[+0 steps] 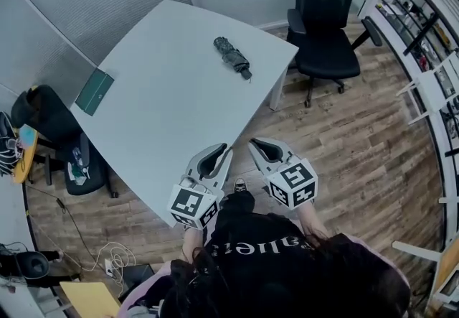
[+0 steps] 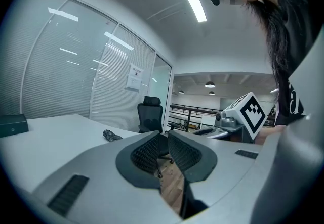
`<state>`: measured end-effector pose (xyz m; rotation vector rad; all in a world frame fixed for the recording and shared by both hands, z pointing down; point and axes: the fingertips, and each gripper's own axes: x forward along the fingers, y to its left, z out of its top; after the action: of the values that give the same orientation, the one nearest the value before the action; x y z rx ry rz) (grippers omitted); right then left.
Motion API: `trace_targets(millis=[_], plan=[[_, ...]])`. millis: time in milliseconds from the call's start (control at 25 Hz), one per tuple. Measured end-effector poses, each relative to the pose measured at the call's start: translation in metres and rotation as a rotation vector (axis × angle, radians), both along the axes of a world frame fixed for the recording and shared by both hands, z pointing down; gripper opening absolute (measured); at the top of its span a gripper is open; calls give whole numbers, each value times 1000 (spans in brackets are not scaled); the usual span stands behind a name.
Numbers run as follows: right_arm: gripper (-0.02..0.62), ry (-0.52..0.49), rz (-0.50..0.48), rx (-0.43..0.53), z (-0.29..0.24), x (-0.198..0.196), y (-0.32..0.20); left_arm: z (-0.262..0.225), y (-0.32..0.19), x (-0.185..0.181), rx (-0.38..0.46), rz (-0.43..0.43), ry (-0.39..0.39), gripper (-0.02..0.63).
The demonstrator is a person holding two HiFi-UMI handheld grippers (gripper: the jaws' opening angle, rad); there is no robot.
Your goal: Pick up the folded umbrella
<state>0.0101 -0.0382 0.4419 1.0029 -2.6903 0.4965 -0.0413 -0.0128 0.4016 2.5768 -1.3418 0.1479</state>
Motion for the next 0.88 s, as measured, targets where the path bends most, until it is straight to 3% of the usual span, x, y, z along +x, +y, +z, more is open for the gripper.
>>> trace_targets(millis=[360, 880], plan=[[32, 12, 15, -44, 11, -45, -65, 10, -64, -52, 2, 6, -35, 72], [32, 68, 10, -62, 21, -73, -106, 24, -100, -80, -33, -12, 42, 72]])
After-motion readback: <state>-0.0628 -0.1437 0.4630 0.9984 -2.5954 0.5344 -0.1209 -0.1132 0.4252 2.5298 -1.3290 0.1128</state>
